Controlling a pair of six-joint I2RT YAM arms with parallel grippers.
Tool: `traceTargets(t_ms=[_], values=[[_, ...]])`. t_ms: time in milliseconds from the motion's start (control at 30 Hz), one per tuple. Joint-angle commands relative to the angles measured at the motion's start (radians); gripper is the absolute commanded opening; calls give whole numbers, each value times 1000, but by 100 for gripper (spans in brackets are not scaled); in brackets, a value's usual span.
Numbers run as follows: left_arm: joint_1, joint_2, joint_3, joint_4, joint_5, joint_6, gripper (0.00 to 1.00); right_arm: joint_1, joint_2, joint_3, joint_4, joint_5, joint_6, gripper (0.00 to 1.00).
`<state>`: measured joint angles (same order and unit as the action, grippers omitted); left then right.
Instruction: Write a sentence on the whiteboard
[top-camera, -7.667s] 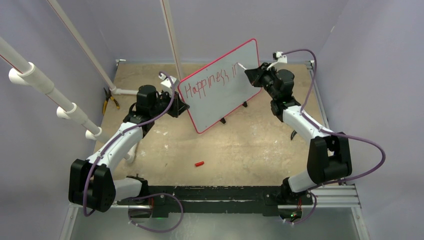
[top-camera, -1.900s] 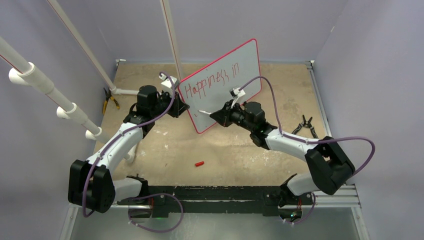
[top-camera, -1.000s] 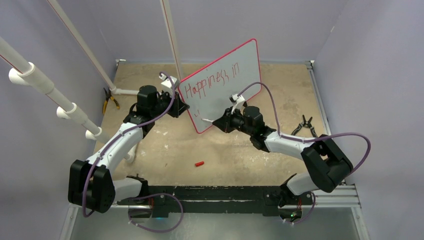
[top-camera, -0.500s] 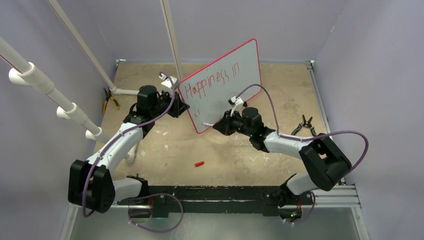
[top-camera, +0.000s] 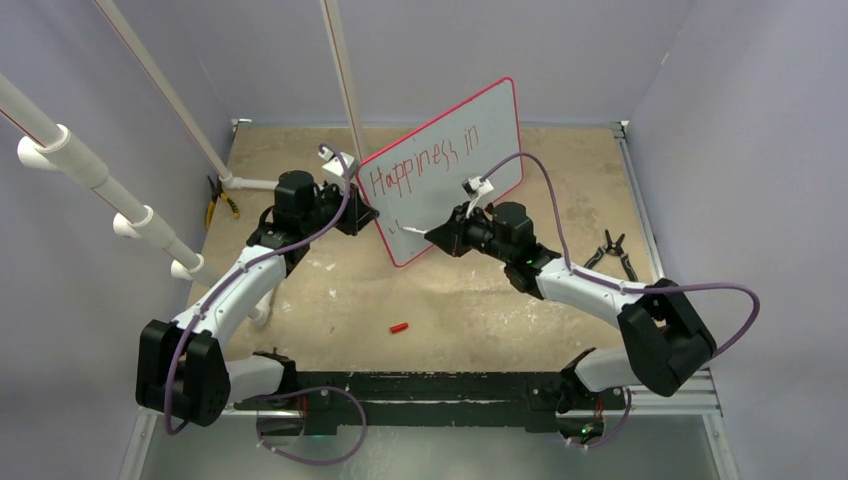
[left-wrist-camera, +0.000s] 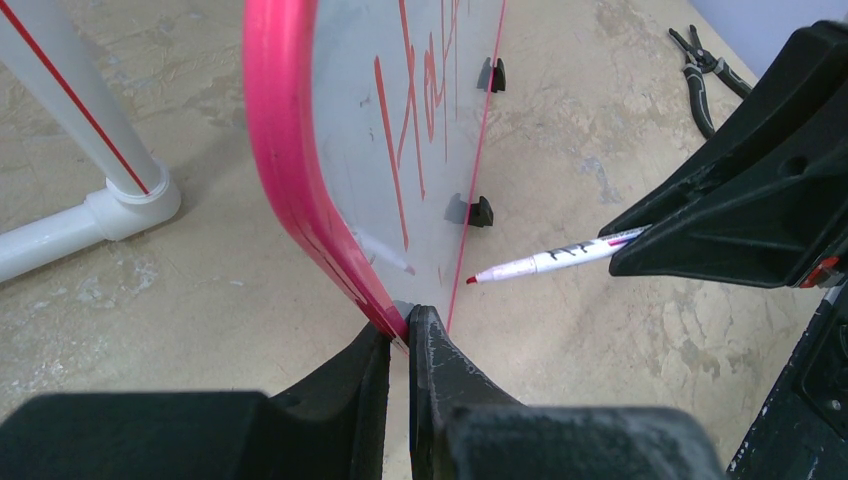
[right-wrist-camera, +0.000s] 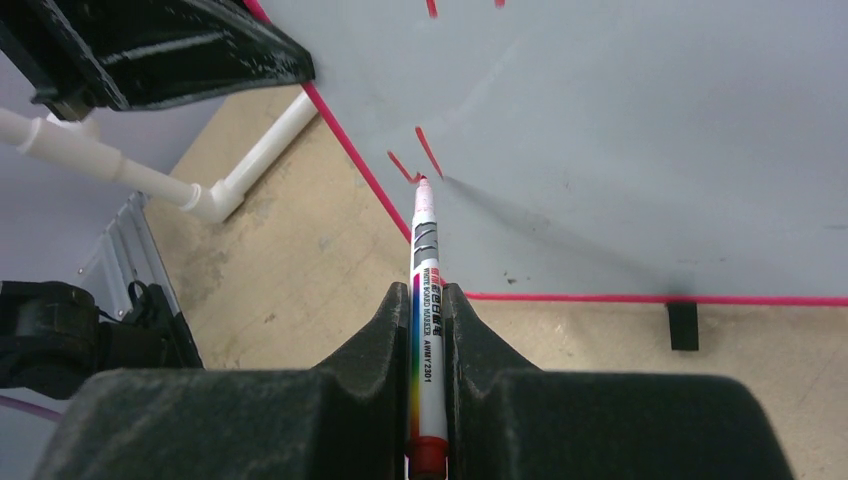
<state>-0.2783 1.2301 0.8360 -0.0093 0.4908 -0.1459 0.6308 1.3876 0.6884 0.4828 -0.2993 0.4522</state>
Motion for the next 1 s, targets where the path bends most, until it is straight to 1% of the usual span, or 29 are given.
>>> traceTargets(t_ms=[0,433,967], values=[[-16,-10,2,-23,10,32,0,-20,9,57,44,-35,-3,0],[-18,6,4,-20,11,33,0,-30,81,59,80,-107,-16,0],[-18,8,6,-23,11,34,0,-31,60,57,81,-47,6,0]])
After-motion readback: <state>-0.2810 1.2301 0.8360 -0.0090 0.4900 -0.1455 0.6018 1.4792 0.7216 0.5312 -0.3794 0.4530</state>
